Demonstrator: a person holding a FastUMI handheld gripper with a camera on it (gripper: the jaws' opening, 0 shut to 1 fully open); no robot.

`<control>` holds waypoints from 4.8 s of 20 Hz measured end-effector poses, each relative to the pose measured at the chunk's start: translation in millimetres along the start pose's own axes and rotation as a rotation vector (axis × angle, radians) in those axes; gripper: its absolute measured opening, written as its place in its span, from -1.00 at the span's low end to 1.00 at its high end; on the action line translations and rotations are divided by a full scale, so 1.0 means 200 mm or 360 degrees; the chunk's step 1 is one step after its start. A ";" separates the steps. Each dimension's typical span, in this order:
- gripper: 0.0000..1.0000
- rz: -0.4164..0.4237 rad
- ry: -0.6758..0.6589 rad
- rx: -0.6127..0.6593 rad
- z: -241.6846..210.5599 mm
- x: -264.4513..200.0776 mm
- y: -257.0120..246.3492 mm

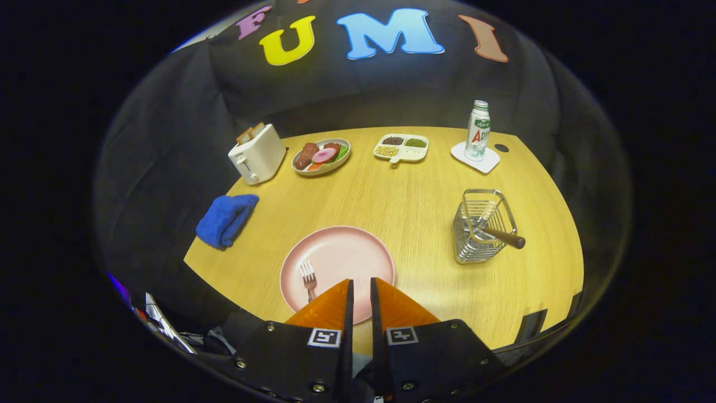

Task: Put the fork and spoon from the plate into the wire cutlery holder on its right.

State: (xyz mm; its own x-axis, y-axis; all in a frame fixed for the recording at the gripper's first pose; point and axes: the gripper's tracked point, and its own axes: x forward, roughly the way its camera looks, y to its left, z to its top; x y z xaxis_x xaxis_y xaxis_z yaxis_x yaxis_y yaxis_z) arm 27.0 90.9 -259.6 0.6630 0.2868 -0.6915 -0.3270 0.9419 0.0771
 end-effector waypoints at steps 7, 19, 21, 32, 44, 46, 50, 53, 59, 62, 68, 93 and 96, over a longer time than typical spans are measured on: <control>-0.70 0.0105 0.0215 -0.0023 -0.29 0.11 0.19; -0.65 0.0138 0.0429 -0.0007 -0.56 0.15 0.24; -0.65 0.0141 0.0437 -0.0018 -0.55 0.17 0.24; -0.75 0.0203 0.0500 0.0007 -0.58 0.22 0.27; -0.91 0.0297 0.0419 0.0215 -0.48 0.17 0.27; -0.91 0.0296 0.0405 0.0221 -0.46 0.16 0.26; -0.91 0.0292 0.0374 0.0220 -0.41 0.14 0.22; -0.91 0.0286 0.0349 0.0232 -0.37 0.12 0.18; -0.91 0.0245 0.0266 0.0254 -0.21 0.09 0.05; -0.91 0.0215 0.0215 0.0273 -0.12 0.07 -0.04; -0.91 0.0160 0.0114 0.0373 0.05 0.01 -0.22; -0.91 -0.0099 0.0299 0.0445 -0.02 -0.22 -0.84; -0.91 -0.0108 0.0346 0.0446 -0.02 -0.23 -0.86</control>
State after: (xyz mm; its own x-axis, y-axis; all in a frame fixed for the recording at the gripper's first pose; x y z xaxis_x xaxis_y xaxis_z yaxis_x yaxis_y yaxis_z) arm 50.6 -84.3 -244.2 0.5082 0.2063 -0.8361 -0.0698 0.9775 0.1988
